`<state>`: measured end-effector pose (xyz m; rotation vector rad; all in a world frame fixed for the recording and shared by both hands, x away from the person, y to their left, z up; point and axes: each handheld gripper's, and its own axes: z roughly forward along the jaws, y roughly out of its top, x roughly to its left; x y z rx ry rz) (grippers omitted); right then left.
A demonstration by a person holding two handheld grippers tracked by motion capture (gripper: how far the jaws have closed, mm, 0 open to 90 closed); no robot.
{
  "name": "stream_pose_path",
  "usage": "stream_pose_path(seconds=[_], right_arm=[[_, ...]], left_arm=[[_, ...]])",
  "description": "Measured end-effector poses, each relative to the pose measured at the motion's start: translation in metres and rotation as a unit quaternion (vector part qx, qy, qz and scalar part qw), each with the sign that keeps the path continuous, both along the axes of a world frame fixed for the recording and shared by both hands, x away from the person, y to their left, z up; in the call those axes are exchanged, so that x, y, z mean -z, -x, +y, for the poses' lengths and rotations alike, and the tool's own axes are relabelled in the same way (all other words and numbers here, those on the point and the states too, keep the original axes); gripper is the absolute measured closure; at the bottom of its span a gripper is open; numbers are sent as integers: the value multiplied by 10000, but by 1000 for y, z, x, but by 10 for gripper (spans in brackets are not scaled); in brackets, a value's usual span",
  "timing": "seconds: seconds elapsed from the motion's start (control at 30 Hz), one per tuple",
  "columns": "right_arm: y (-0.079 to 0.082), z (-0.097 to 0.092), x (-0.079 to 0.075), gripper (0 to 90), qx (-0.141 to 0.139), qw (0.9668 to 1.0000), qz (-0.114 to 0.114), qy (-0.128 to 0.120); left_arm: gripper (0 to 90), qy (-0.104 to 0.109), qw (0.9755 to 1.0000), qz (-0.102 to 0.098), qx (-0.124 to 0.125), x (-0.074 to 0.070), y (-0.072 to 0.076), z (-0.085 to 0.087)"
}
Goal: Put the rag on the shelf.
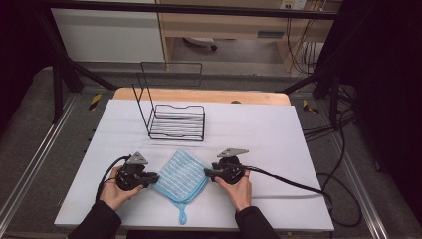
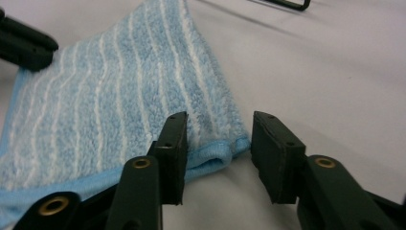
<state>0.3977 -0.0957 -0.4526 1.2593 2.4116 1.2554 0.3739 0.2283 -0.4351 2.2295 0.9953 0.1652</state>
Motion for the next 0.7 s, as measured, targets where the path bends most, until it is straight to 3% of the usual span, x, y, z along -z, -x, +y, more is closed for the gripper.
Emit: stream_pose_path(seconds=[0.23, 0.43, 0.57, 0.7], right_arm=[[-7, 1, 6, 798, 0, 9996, 141, -256], [-18, -3, -2, 823, -177, 9992, 205, -307], [-31, 3, -8, 822, -479, 9986, 149, -168], [-47, 15, -8, 821, -733, 9970, 122, -210]], left_arm=[[861, -11, 10000, -56, -69, 0, 7, -2], [873, 11, 9999, 20, -106, -5, 17, -6], [875, 117, 9999, 46, -73, -7, 32, -9], [876, 330, 9993, 111, -131, -6, 45, -7]])
